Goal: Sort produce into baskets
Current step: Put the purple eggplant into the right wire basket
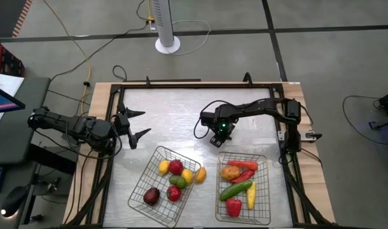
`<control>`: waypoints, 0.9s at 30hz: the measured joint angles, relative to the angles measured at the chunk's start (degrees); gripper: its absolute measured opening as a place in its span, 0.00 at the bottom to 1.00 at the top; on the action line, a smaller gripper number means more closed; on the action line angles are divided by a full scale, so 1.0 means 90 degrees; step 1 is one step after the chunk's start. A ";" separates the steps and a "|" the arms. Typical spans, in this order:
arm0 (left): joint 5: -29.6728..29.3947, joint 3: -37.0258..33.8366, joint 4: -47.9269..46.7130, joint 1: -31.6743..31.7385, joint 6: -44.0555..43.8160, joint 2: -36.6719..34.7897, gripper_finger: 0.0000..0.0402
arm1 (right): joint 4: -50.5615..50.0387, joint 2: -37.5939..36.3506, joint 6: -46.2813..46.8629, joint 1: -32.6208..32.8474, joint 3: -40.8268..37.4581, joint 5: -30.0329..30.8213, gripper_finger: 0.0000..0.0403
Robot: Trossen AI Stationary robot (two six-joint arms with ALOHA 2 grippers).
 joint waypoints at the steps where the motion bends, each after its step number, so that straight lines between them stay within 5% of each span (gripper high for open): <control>1: 0.0000 0.0000 0.0001 0.0001 0.0000 0.0000 0.86 | 0.0051 0.0041 -0.0033 0.0000 0.0007 0.0019 0.55; 14: 0.0000 0.0000 -0.0001 0.0000 0.0016 0.0000 0.86 | -0.0823 0.0114 -0.0336 -0.0036 0.0207 0.0291 0.18; 19: 0.0000 0.0000 -0.0036 -0.0001 0.0006 -0.0002 0.86 | -0.1615 -0.0056 -0.0413 0.0138 0.0630 0.0291 0.17; 27: 0.0000 0.0000 -0.0329 0.0001 -0.0215 -0.0002 0.86 | -0.1350 -0.1484 -0.0095 0.0892 0.0621 0.0539 0.18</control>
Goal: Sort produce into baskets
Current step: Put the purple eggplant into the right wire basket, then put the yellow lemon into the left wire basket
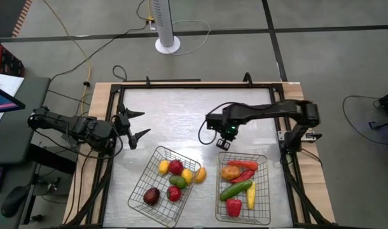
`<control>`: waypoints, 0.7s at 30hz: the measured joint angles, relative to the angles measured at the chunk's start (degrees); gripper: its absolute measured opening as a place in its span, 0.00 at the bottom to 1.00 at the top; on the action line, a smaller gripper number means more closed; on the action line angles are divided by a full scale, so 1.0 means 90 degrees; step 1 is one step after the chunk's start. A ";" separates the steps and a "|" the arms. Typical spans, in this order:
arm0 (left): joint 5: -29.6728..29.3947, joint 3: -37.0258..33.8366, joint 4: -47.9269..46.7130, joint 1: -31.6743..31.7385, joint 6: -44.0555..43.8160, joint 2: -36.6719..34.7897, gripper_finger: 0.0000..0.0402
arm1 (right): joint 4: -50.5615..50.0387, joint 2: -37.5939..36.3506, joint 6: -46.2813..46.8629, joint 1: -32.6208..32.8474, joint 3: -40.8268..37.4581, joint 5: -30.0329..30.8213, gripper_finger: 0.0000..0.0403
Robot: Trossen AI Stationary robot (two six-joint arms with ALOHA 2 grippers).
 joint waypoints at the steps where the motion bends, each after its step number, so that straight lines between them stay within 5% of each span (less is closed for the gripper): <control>1: 0.0000 0.0000 -0.0002 -0.0001 -0.0040 0.0002 0.86 | 0.0063 -0.0211 0.0087 0.0120 0.0000 0.0042 0.18; 12: 0.0000 0.0000 0.0030 -0.0002 -0.0149 0.0002 0.86 | 0.0370 -0.1372 0.1442 0.1957 0.0000 0.0480 0.23; 21: -0.0002 0.0000 0.0074 0.0000 -0.0149 0.0002 0.86 | 0.0049 -0.0885 0.2210 0.2664 -0.0337 0.0601 0.52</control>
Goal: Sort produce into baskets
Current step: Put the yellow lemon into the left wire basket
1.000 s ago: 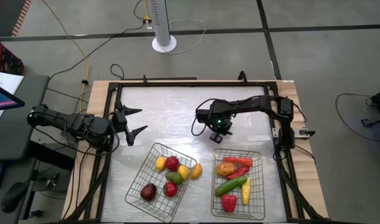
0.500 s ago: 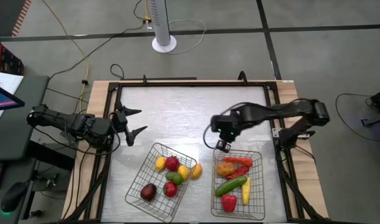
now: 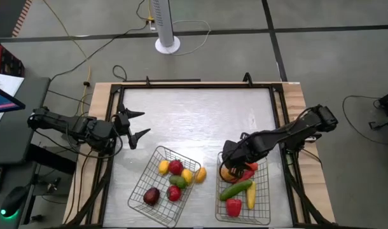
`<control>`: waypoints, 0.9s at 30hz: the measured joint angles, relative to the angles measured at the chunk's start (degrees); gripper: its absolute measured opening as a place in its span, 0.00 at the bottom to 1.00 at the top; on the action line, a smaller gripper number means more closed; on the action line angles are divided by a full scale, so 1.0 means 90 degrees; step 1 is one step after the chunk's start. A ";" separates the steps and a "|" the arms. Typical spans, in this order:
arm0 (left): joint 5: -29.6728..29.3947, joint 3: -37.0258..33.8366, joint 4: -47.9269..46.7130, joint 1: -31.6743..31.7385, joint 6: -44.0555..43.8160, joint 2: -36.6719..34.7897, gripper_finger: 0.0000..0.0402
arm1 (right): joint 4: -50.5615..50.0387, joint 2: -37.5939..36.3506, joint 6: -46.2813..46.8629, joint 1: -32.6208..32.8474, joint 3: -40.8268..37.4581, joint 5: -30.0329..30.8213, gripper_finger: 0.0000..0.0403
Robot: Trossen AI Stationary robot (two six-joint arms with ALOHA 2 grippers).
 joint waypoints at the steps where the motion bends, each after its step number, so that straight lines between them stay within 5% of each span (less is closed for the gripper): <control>1: 0.0002 0.0000 0.0011 -0.0002 0.0000 -0.0002 0.86 | -0.0064 0.0041 0.0037 -0.0003 -0.0011 -0.0029 0.55; 6: 0.0002 0.0000 0.0040 0.0000 0.0000 -0.0002 0.86 | 0.0481 0.0059 -0.0125 -0.0003 -0.0221 -0.0287 0.61; 14: 0.0002 0.0000 0.0021 -0.0002 0.0046 0.0000 0.86 | 0.0699 0.0330 -0.0112 0.0194 -0.0583 -0.0600 0.55; 27: 0.0002 0.0000 0.0057 0.0000 0.0049 -0.0002 0.86 | -0.0909 0.0426 -0.0476 0.0092 -0.0598 0.0605 0.46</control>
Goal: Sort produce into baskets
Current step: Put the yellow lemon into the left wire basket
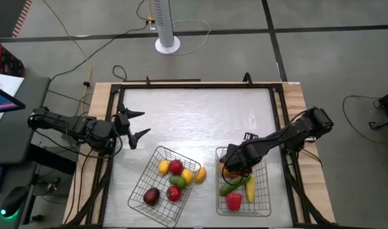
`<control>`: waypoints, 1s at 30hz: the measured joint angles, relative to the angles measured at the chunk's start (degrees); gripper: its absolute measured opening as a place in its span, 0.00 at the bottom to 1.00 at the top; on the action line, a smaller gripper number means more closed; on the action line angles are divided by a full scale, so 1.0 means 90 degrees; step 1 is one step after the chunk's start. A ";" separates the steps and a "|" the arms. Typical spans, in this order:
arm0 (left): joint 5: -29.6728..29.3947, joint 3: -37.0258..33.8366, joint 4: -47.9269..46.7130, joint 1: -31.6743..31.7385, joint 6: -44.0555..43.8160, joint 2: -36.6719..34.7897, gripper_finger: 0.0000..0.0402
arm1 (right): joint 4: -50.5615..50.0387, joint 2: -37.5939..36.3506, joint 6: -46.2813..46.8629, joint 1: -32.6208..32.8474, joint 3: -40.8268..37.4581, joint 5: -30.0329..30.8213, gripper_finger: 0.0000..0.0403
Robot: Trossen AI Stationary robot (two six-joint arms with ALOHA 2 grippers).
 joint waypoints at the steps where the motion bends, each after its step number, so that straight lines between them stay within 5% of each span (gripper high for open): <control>1: 0.0000 0.0000 0.0000 0.0000 0.0000 0.0001 0.86 | -0.0161 0.0000 -0.0057 -0.0009 -0.0007 0.0131 0.45; 8: 0.0000 0.0000 0.0002 -0.0002 0.0002 0.0002 0.86 | -0.0393 -0.0051 -0.0488 -0.0347 -0.0196 0.0582 0.44; 14: 0.0000 0.0000 0.0007 0.0000 0.0002 0.0002 0.86 | 0.0133 -0.0051 -0.0586 -0.0313 0.0655 0.0557 0.44; 20: 0.0000 0.0000 0.0111 -0.0001 0.0053 0.0002 0.86 | 0.1672 -0.0022 -0.0680 -0.0100 0.1394 0.0544 0.44; 30: 0.0000 0.0000 0.0117 -0.0001 0.0019 -0.0001 0.86 | 0.3571 0.1067 -0.1142 0.0204 0.1445 -0.0959 0.44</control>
